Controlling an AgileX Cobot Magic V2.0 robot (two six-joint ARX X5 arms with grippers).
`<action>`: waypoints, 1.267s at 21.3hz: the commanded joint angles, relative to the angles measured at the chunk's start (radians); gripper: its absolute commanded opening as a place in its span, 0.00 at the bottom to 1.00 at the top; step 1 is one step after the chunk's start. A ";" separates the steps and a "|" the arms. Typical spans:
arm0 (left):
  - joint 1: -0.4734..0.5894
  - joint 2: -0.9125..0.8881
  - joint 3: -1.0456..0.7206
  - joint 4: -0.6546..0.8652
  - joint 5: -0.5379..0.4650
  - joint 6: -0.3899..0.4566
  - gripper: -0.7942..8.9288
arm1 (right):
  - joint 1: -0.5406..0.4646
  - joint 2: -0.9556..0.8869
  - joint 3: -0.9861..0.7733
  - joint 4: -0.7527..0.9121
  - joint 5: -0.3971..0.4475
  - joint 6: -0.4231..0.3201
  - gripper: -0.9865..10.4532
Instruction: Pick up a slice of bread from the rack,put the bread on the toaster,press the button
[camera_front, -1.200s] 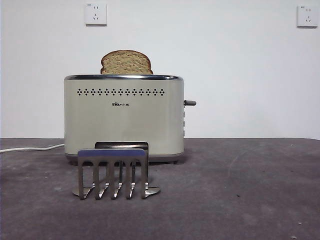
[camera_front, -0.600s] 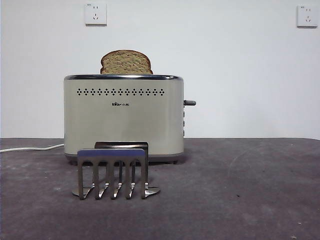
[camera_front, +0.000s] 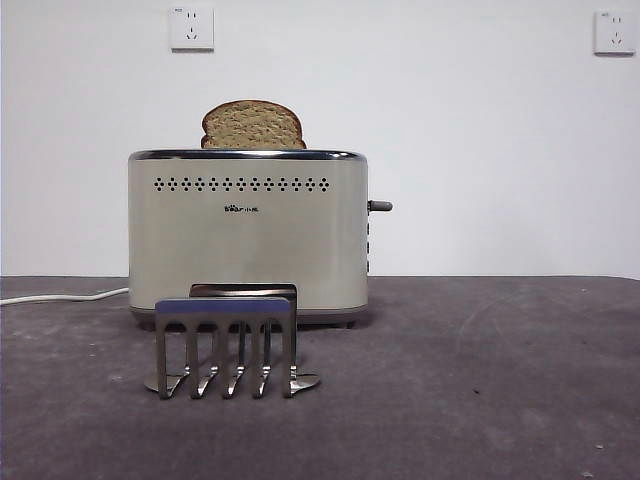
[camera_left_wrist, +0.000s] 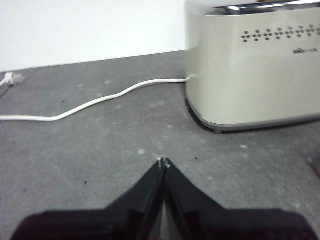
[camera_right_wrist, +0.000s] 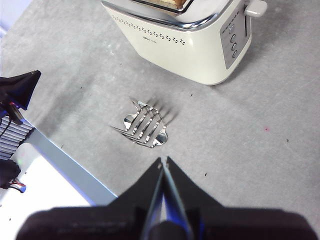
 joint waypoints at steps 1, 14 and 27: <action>0.003 -0.003 -0.015 0.001 -0.018 -0.079 0.08 | 0.001 -0.002 -0.005 0.002 0.002 -0.008 0.09; 0.003 -0.003 -0.015 0.001 -0.021 -0.079 0.08 | 0.001 -0.002 -0.005 0.002 0.002 -0.008 0.09; 0.003 -0.003 -0.015 0.001 -0.021 -0.079 0.08 | -0.140 -0.335 -0.266 0.548 0.120 0.061 0.09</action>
